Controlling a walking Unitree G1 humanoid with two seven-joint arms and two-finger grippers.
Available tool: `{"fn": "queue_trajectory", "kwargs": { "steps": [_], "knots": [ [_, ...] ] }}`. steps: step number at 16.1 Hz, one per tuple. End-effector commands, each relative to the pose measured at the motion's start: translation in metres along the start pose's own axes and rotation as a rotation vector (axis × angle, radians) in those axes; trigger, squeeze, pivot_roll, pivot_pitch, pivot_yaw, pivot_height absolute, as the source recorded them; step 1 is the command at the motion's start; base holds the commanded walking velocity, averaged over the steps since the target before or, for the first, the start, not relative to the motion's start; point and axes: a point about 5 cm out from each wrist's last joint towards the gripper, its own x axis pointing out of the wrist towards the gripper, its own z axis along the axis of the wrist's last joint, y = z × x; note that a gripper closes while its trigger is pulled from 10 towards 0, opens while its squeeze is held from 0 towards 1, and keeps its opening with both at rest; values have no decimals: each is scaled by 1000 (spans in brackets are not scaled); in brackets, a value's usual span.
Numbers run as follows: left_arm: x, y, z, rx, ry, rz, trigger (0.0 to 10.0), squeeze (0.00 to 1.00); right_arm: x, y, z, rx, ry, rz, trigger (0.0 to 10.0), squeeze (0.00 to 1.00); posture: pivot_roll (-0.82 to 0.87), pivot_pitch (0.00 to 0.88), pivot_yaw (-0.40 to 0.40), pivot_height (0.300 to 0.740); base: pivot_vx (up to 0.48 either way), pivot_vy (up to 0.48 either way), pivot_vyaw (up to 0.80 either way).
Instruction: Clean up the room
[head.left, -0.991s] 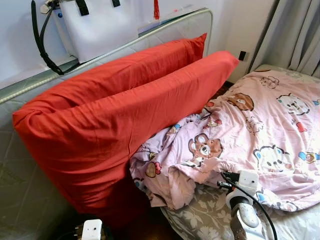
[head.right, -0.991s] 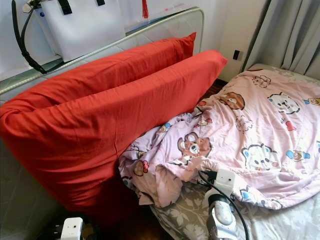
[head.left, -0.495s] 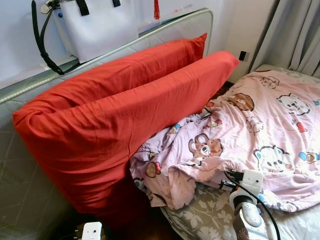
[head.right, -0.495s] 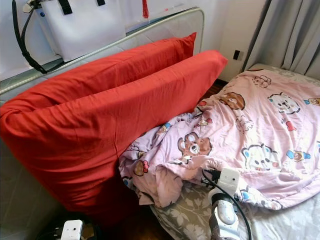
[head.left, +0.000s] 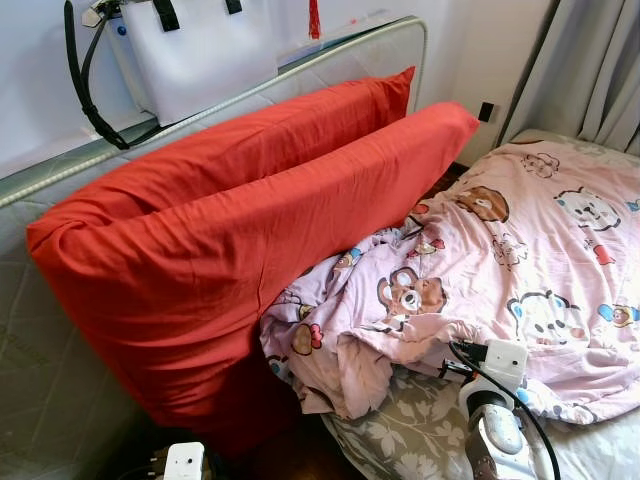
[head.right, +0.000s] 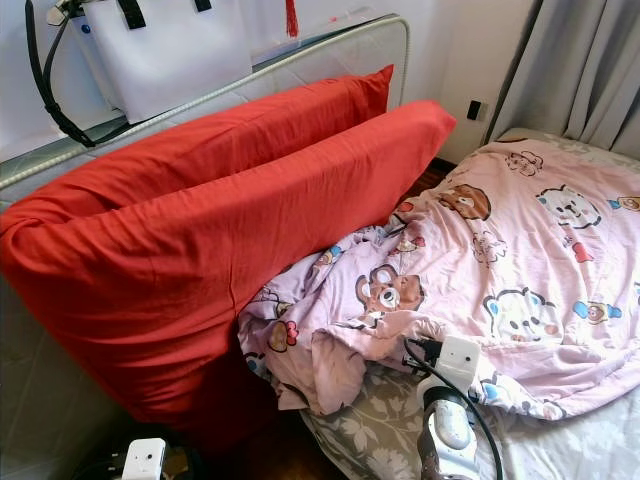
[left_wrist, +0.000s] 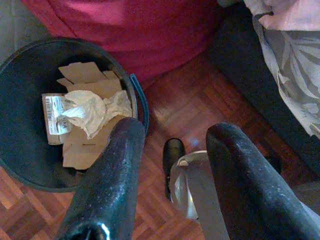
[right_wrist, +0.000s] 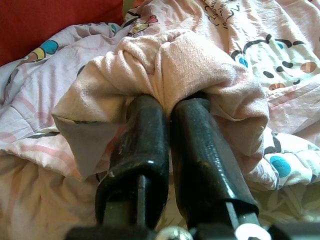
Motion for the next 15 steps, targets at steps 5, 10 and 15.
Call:
{"fn": "queue_trajectory", "kwargs": {
  "steps": [5, 10, 15],
  "knots": [
    [0, 3, 1, -3, -4, 7, 10000, 0, 1, 0, 1, -11, -1, -5, 10000, 0, 28, 14, 36, 740, 0, 0, 0],
    [-1, 4, 1, -2, -5, 9, 10000, 0, 1, 0, 0, -11, 3, -7, 10000, 0, 30, 17, 37, 740, 0, 0, 0],
    [-1, 5, 1, 0, -8, 11, 10000, 0, 1, 0, 0, -12, 2, -18, 10000, 0, 31, 17, 38, 740, 0, 0, 0]
  ]
}}
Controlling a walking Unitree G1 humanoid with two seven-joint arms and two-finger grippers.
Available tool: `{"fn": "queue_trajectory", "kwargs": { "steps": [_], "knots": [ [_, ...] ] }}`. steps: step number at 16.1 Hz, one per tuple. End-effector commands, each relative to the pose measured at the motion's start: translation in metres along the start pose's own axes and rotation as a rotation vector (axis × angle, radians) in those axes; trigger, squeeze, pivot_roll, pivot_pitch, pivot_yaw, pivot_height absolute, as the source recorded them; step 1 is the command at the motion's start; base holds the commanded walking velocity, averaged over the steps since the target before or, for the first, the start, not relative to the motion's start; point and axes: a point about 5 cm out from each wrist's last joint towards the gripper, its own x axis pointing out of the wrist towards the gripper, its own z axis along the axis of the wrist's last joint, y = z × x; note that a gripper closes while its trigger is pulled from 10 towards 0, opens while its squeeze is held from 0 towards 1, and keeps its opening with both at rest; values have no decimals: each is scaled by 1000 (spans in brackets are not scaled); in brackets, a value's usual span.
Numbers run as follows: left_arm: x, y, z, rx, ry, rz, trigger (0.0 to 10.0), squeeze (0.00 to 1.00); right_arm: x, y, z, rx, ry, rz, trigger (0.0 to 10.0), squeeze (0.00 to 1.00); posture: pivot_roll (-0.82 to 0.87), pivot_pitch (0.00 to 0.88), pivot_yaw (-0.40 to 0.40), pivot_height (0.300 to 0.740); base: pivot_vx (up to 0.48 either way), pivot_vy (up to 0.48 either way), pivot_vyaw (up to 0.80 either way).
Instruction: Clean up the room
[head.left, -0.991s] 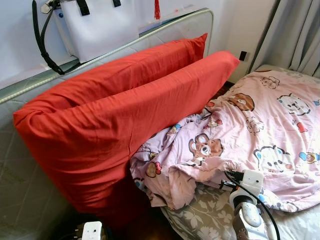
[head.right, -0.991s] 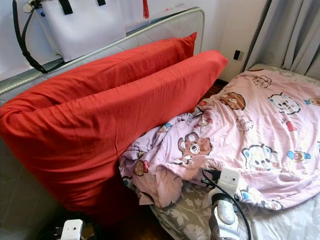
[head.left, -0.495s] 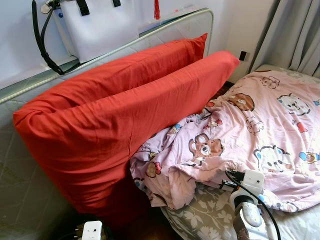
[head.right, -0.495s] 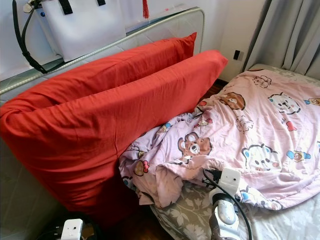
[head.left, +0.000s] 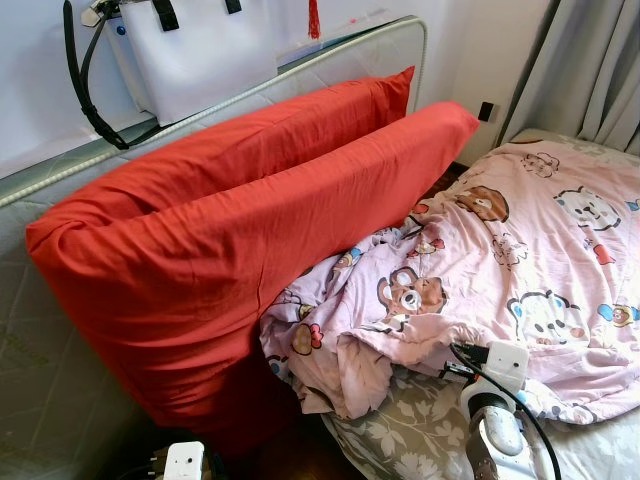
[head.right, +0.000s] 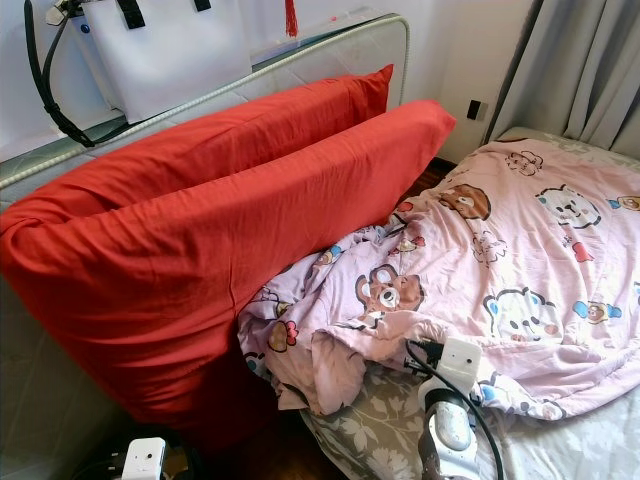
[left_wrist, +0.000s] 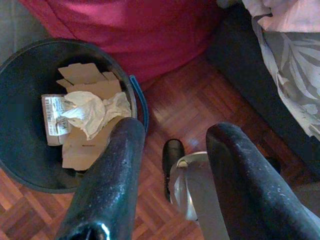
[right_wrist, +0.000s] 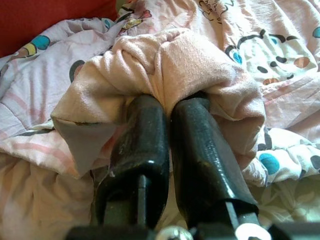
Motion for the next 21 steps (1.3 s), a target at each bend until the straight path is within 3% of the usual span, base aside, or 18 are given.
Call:
{"fn": "queue_trajectory", "kwargs": {
  "steps": [1, 6, 21],
  "knots": [
    [-1, 5, 1, 2, -7, 11, 10000, 0, 1, 2, 1, -17, 0, 1, 10000, 0, 31, 17, 38, 740, 0, 0, 0],
    [0, 3, 2, 3, -13, 9, 10000, 0, 1, 3, 2, -6, -8, 13, 10000, 0, 31, 17, 37, 740, 0, 0, 0],
    [0, 4, 3, 5, -17, 7, 10000, 0, 3, 1, 7, -9, -28, -11, 10000, 0, 33, 6, 37, 740, -249, 0, 0]
  ]
}}
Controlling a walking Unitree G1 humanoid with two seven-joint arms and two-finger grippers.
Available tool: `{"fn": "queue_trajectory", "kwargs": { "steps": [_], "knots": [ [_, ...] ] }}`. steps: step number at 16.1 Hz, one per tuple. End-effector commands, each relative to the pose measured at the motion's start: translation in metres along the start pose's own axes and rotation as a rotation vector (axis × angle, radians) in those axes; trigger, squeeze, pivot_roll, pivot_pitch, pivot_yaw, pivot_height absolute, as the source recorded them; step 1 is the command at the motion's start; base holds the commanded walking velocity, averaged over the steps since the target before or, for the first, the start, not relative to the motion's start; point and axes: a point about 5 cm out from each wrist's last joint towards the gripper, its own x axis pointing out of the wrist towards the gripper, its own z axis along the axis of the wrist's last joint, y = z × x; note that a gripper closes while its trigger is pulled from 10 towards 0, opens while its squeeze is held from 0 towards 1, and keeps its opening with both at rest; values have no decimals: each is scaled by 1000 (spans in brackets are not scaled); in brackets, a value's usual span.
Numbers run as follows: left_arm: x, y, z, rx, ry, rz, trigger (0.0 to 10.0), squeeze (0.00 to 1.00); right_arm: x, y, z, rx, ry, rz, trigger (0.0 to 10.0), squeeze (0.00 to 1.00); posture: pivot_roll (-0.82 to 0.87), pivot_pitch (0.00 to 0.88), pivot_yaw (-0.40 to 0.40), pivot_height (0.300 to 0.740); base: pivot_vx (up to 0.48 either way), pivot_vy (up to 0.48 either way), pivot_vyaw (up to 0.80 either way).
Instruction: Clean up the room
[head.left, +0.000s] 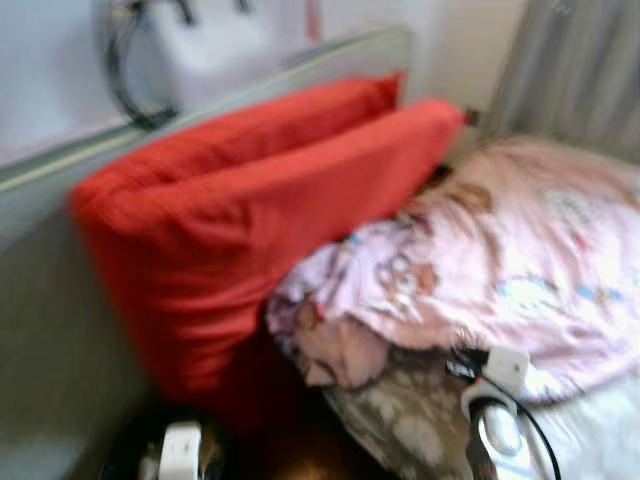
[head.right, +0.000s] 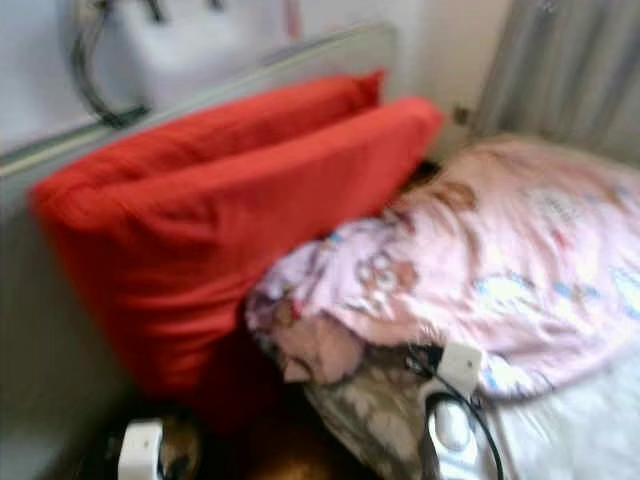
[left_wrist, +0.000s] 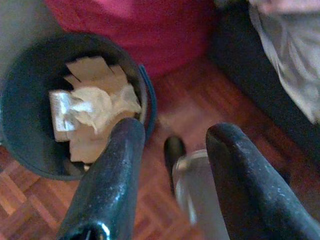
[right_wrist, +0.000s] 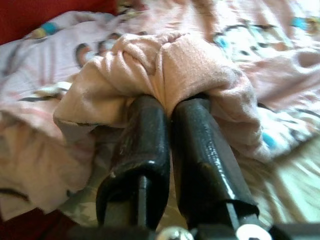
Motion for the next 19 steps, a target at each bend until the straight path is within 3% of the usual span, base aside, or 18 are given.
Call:
{"fn": "queue_trajectory", "kwargs": {
  "steps": [1, 6, 15, 19],
  "knots": [
    [-5, 2, -13, -6, 47, 10, 10000, 0, 2, -2, 6, -4, -36, -18, 10000, 0, 34, 10, 38, 740, -247, 0, 0],
    [-5, 1, -14, -7, 46, 10, 10000, 0, 4, -10, 15, 0, -77, -67, 10000, 0, 35, 17, 35, 740, -250, 0, 0],
    [-3, -1, -9, 0, 23, 3, 10000, 0, 0, -5, 10, -1, -75, -50, 10000, 0, 30, 20, 36, 740, -248, 0, 0],
    [-3, -2, -9, 21, 24, 3, 10000, 0, 0, -11, 13, -3, -95, -79, 10000, 0, 30, 19, 34, 740, 0, 0, 0]
  ]
}}
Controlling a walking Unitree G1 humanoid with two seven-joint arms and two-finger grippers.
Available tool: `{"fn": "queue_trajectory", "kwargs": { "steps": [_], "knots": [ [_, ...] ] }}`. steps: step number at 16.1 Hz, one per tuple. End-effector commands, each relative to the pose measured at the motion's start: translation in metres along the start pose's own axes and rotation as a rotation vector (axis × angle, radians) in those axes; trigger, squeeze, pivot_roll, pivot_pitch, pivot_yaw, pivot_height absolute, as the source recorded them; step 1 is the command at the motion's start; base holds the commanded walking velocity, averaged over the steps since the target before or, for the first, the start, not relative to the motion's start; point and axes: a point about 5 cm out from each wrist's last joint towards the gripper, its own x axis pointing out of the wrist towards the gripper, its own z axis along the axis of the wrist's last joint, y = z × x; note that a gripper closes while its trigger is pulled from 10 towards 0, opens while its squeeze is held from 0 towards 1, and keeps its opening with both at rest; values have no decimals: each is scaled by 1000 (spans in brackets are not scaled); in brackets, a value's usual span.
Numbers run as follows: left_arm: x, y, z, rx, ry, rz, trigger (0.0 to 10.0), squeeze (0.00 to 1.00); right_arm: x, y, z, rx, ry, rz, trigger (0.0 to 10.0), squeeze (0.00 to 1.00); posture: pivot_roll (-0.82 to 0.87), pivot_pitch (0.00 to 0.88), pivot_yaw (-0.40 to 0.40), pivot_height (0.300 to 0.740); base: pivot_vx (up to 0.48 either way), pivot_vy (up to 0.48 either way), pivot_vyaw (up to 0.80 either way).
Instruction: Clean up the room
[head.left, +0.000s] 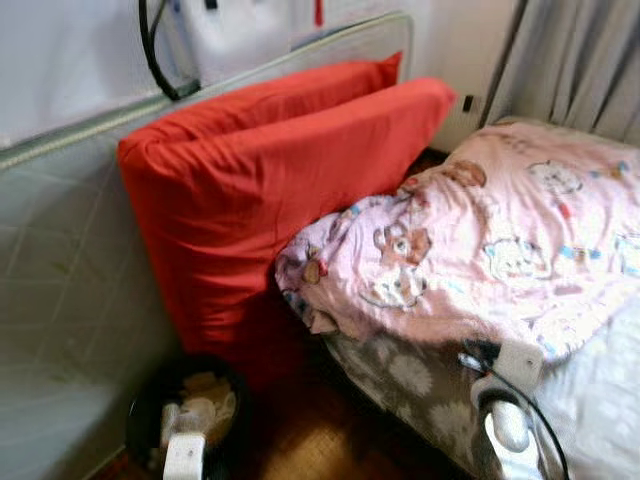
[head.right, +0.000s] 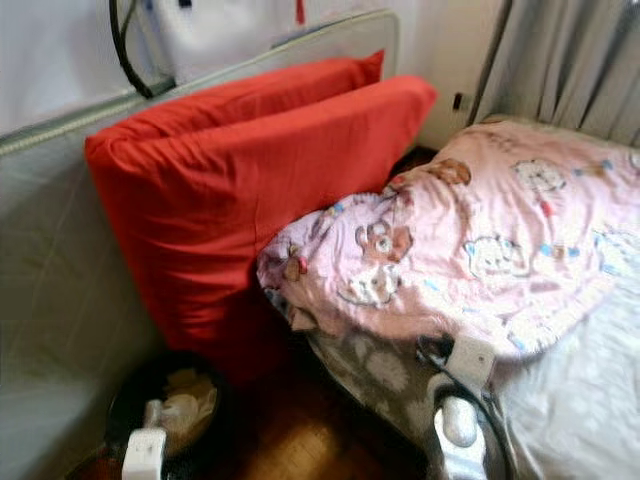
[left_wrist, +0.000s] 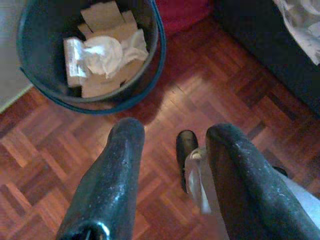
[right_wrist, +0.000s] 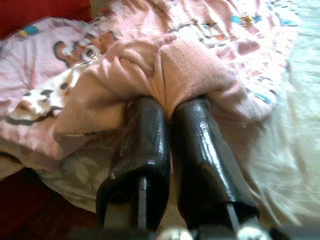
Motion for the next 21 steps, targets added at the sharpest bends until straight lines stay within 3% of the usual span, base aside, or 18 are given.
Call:
{"fn": "queue_trajectory", "kwargs": {
  "steps": [1, 5, 9, 11, 13, 15, 16, 21],
  "knots": [
    [2, 1, 7, 26, -15, -2, 10000, 0, 2, -2, 6, 5, -36, -15, 10000, 0, 29, 19, 34, 740, 0, 0, 0],
    [2, 1, 7, 29, -21, -2, 10000, 0, 3, -11, 16, 7, -101, -80, 10000, 0, 30, 17, 35, 740, 0, 0, 0],
    [2, 0, 8, 30, -21, -5, 10000, 0, -4, -14, 9, -17, -75, -84, 10000, 0, 26, 14, 31, 740, 0, 0, 0],
    [3, 0, 8, 28, -20, -5, 10000, 0, -10, -19, -2, -38, -26, -94, 10000, 0, 25, 13, 30, 740, 0, 0, 0],
    [3, 0, 8, 28, -21, -2, 10000, 0, -26, -29, -27, -87, 96, -120, 10000, 0, 25, 13, 26, 740, 0, 0, 0],
    [3, 0, 8, 26, -21, -1, 10000, 0, -32, -36, -34, -58, 125, -153, 10000, 0, 25, 13, 26, 740, 0, 0, 0],
    [3, 1, 8, 26, -21, 0, 10000, 0, -39, -48, -46, -66, 208, -223, 10000, 0, 18, 13, 27, 740, 0, 0, 0],
    [3, 0, 9, 25, -22, -2, 10000, 0, -58, -72, -71, -82, 399, -364, 10000, 0, 16, 18, 25, 740, 0, 0, 0]
  ]
}}
